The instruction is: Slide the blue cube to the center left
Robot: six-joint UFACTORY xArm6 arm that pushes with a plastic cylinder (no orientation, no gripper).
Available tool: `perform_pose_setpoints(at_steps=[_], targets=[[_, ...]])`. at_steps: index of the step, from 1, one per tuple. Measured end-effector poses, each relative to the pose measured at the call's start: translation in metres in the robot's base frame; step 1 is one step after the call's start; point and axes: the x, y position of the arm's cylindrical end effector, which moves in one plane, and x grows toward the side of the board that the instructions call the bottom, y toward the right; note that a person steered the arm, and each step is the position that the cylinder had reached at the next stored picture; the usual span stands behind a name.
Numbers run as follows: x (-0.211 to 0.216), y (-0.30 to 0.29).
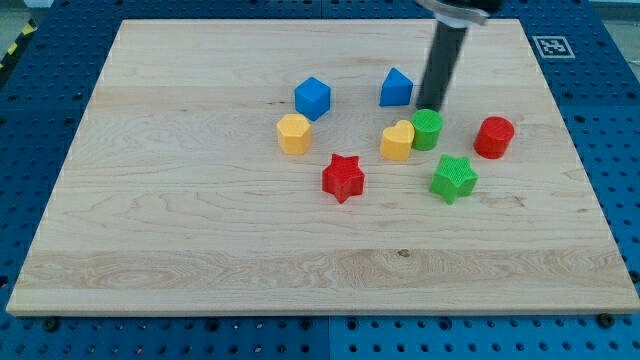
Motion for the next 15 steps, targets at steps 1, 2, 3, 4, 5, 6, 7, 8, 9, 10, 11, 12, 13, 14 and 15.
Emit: perform_pose_setpoints(at_steps=[1,2,3,4,5,6,7,8,9,10,11,12,13,14,15], targets=[[-0.002,-0.060],[-0.002,-0.115],[-0.002,-0.120],[-0.002,-0.120],[-0.002,-0.120],[-0.006,-0.120],[-0.028,-0.120],[-0.031,-0.120],[-0.030,-0.136],[-0.028,-0.174],[-0.020,-0.183],[-0.020,-0.183],[-0.020,-0.184],[-0.019,-0.184],[0.006,-0.179]])
